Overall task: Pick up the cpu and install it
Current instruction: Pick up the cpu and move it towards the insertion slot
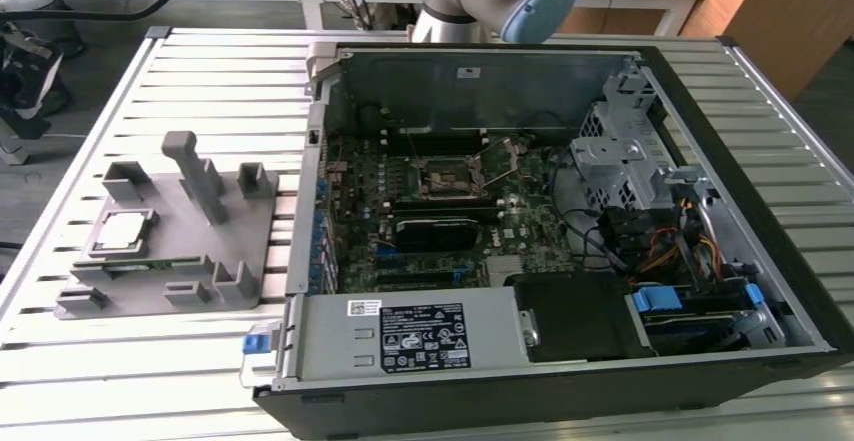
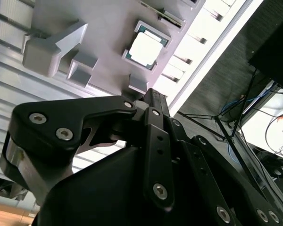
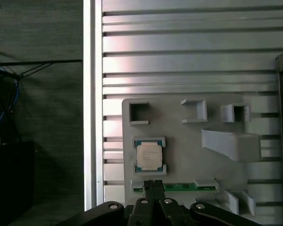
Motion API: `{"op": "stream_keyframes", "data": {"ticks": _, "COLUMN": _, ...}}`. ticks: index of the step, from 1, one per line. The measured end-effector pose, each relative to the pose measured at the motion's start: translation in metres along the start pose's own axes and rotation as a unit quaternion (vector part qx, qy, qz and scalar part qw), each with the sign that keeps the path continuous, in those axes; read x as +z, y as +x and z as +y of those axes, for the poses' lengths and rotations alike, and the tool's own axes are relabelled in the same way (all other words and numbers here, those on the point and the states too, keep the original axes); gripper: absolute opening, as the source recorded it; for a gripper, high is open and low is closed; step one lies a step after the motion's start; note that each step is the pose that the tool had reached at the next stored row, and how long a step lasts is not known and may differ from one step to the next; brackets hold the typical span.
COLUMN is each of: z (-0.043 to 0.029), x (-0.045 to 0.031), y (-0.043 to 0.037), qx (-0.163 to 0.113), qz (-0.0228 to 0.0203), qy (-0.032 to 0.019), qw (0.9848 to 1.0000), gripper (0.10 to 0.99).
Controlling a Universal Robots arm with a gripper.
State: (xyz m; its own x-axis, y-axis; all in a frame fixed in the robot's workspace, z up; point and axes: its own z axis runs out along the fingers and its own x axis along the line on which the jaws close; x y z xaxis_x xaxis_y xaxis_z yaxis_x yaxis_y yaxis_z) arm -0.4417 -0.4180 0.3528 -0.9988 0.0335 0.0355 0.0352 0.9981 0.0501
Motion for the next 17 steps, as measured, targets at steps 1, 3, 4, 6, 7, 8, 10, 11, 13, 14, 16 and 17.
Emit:
{"op": "stream_keyframes", "data": {"ticks": 1, "z": -0.0008, "x": 0.0010, "y": 0.0000, "qx": -0.001, "qz": 0.0001, "qy": -0.0002, "qw": 1.0000, "gripper": 0.106}}
{"op": "stream_keyframes", "data": {"ticks": 3, "z": -0.0022, "x": 0.0029, "y": -0.0002, "qx": -0.003, "qz": 0.0001, "qy": -0.0002, "qw": 1.0000, "gripper": 0.114}}
{"op": "stream_keyframes", "data": {"ticks": 4, "z": -0.0031, "x": 0.0038, "y": -0.0002, "qx": -0.003, "qz": -0.0004, "qy": -0.0003, "qw": 1.0000, "gripper": 0.114}}
{"op": "stream_keyframes", "data": {"ticks": 6, "z": -0.0048, "x": 0.0057, "y": -0.0003, "qx": -0.003, "qz": -0.0024, "qy": -0.0004, "qw": 1.0000, "gripper": 0.169}}
{"op": "stream_keyframes", "data": {"ticks": 7, "z": -0.0053, "x": 0.0068, "y": -0.0004, "qx": -0.003, "qz": -0.0034, "qy": -0.0005, "qw": 1.0000, "gripper": 0.231}}
{"op": "stream_keyframes", "data": {"ticks": 8, "z": -0.0055, "x": 0.0080, "y": -0.0004, "qx": -0.003, "qz": -0.0040, "qy": -0.0006, "qw": 1.0000, "gripper": 0.290}}
{"op": "stream_keyframes", "data": {"ticks": 10, "z": -0.0058, "x": 0.0106, "y": -0.0005, "qx": -0.004, "qz": -0.0040, "qy": -0.0005, "qw": 1.0000, "gripper": 0.349}}
{"op": "stream_keyframes", "data": {"ticks": 11, "z": -0.0059, "x": 0.0120, "y": -0.0008, "qx": -0.006, "qz": -0.0040, "qy": -0.0004, "qw": 1.0000, "gripper": 0.408}}
{"op": "stream_keyframes", "data": {"ticks": 13, "z": -0.0060, "x": 0.0148, "y": -0.0011, "qx": -0.017, "qz": -0.0034, "qy": 0.0000, "qw": 0.9999, "gripper": 0.467}}
{"op": "stream_keyframes", "data": {"ticks": 14, "z": -0.0061, "x": 0.0159, "y": -0.0011, "qx": -0.025, "qz": -0.0030, "qy": 0.0002, "qw": 0.9997, "gripper": 0.525}}
{"op": "stream_keyframes", "data": {"ticks": 16, "z": -0.0063, "x": 0.0189, "y": -0.0012, "qx": -0.036, "qz": -0.0025, "qy": 0.0005, "qw": 0.9994, "gripper": 0.580}}
{"op": "stream_keyframes", "data": {"ticks": 17, "z": -0.0064, "x": 0.0206, "y": -0.0013, "qx": -0.036, "qz": -0.0024, "qy": 0.0006, "qw": 0.9993, "gripper": 0.639}}
